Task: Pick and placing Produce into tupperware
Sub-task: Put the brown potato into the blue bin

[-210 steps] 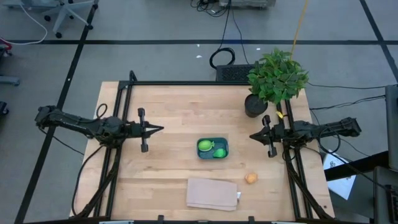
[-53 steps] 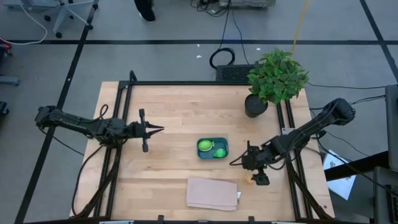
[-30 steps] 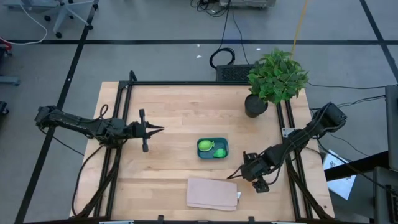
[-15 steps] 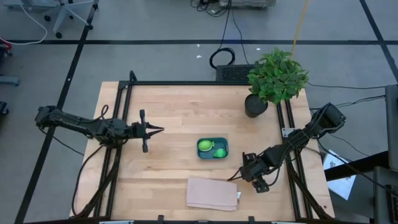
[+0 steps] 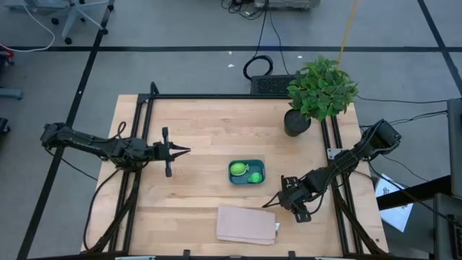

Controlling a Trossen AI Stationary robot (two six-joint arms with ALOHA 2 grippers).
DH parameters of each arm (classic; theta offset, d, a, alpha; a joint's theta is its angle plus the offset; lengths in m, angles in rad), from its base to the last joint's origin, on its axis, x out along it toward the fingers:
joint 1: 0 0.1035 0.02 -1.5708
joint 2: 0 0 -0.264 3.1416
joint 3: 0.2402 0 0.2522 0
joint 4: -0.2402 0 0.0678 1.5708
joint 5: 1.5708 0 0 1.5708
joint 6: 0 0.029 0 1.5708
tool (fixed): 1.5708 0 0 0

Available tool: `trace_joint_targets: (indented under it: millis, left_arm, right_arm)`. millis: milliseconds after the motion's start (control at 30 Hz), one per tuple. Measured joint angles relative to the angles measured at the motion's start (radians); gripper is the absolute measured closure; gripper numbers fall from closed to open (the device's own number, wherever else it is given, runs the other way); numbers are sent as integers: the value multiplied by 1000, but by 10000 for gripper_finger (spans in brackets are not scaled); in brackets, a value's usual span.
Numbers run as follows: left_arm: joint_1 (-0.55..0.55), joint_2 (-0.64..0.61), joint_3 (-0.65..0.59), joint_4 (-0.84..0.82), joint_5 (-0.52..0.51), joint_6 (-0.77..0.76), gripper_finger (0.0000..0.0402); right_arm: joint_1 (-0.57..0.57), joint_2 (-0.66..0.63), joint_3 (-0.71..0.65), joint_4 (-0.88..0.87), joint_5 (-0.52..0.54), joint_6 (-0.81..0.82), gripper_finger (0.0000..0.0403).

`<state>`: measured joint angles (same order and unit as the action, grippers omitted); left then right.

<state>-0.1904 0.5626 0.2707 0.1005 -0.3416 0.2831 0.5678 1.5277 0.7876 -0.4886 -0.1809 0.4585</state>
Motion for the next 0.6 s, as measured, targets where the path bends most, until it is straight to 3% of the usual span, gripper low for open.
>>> trace_joint_targets:
  millis: [200, 400, 600]
  left_arm:
    - [0, 0, 0, 7, 0, 0, 376]
    - [0, 0, 0, 7, 0, 0, 376]
    - [0, 0, 0, 7, 0, 1, 376]
  right_arm:
    - [-5, -49, 1, -24, -17, 8, 192]
    - [-25, -140, 1, -67, -13, -1, 215]
    - [-60, -253, 2, -68, -8, -26, 205]
